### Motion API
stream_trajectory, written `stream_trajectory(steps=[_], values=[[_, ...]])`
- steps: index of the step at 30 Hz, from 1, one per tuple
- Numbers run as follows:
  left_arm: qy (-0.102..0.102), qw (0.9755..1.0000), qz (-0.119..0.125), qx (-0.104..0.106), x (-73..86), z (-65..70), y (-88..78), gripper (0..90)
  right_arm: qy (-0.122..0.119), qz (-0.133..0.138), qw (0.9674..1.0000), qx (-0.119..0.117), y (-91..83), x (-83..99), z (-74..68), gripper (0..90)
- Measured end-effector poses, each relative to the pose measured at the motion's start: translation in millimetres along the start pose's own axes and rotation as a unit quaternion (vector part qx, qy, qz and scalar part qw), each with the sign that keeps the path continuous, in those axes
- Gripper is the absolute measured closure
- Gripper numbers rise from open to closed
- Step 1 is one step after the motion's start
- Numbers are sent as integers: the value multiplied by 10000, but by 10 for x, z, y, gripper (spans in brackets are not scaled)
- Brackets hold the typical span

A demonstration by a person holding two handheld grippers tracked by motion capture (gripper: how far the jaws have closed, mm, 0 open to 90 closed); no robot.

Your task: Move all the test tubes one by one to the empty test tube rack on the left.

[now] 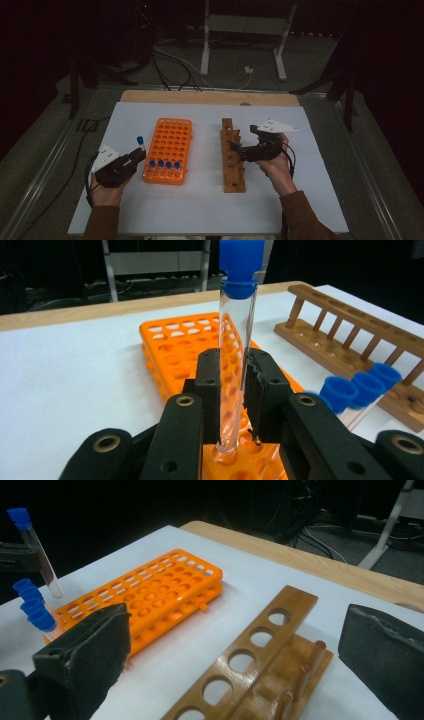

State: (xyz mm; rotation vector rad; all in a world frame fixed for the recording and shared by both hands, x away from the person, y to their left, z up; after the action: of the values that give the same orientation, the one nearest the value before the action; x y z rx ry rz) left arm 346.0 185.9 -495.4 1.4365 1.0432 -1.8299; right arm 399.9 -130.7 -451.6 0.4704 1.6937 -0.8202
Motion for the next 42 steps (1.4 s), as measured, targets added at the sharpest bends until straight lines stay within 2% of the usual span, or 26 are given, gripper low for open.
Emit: stream_trajectory(steps=[5,9,18,26,36,42], values=[[-59,10000,-54,24,76,-10,-24,783,39,-4,10000,64,-67,60,58,4],[-101,9999,-24,128,104,41,-38,783,57,-33,9999,99,-104,106,91,4],[24,9992,-320,229,272,94,-41,783,63,-20,9999,109,-159,144,116,4],[214,9969,-716,235,443,128,-57,784,44,-38,9999,117,-204,192,130,4],[363,9950,-908,204,508,132,-88,784,-121,-67,9998,145,-247,243,87,4],[502,9926,-1091,163,570,142,-65,783,-153,-72,9997,185,-284,294,80,5]])
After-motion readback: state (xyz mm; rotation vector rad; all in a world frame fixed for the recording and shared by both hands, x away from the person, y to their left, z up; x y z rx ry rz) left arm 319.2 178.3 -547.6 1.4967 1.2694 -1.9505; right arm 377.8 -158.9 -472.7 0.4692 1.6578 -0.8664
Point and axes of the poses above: each handheld gripper's, and its own axes: y roughly forward along the jaws, x roughly out of its underside, z roughly to its right, the point moved 10 cm from there along y, roughly forward along the jaws, and after that the axes turned 9 degrees about z, right-handed, at the moved point
